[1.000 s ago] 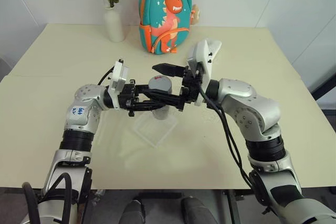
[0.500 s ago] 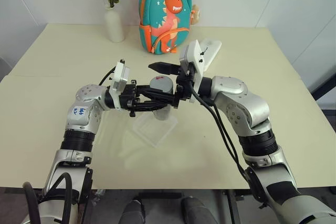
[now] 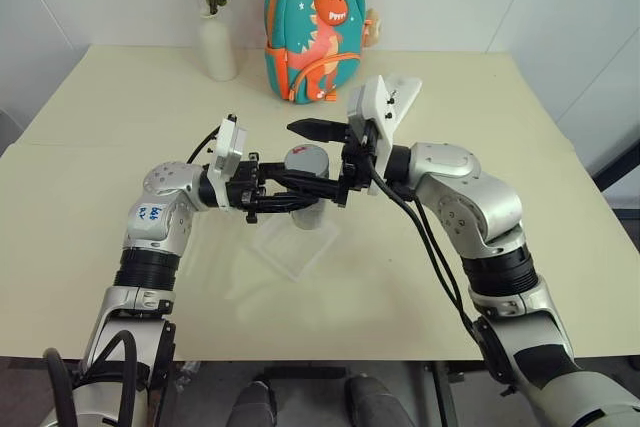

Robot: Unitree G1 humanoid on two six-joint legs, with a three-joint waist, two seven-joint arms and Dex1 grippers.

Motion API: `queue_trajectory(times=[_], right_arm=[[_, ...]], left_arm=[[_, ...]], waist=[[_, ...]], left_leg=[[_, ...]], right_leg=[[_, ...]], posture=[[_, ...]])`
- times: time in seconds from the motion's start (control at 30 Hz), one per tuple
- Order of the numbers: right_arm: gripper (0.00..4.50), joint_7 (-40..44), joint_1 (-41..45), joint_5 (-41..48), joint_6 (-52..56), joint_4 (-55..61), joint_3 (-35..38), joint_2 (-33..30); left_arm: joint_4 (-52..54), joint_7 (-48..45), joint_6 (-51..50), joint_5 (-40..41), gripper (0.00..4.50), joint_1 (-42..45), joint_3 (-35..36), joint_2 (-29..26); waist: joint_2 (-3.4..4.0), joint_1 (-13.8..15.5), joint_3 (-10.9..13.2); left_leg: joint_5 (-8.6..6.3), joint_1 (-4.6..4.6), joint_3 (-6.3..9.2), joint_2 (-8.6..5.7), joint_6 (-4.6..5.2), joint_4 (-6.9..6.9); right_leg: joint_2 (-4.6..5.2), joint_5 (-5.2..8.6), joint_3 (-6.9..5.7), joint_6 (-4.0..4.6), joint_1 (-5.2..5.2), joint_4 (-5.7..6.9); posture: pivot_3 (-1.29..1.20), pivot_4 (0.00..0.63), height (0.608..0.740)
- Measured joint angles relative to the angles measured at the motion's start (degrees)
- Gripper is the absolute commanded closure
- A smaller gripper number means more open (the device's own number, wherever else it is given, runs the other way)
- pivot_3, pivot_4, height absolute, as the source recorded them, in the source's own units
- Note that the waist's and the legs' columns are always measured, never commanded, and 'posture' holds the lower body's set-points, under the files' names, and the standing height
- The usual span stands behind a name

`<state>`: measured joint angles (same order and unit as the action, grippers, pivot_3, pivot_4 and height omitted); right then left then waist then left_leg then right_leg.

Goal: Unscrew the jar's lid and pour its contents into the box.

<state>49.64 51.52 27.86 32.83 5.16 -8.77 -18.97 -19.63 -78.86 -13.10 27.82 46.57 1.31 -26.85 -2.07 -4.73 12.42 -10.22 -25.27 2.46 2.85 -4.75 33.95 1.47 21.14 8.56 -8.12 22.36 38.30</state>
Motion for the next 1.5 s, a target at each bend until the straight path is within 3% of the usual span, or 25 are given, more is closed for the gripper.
queue_trajectory(times=[1.5], right_arm=[[0.03,2.28,-7.17,8.36,10.35,13.02,3.09,-12.75]], left_arm=[[0.02,-0.53,0.03,-0.04,2.31,-0.07,0.34,-0.95]], waist=[[0.0,0.15,0.0]], left_leg=[[0.0,-0.01,0.0,0.0,0.01,0.0]], right_leg=[[0.0,0.0,0.01,0.0,-0.01,-0.05]], posture=[[0.0,0.15,0.74]])
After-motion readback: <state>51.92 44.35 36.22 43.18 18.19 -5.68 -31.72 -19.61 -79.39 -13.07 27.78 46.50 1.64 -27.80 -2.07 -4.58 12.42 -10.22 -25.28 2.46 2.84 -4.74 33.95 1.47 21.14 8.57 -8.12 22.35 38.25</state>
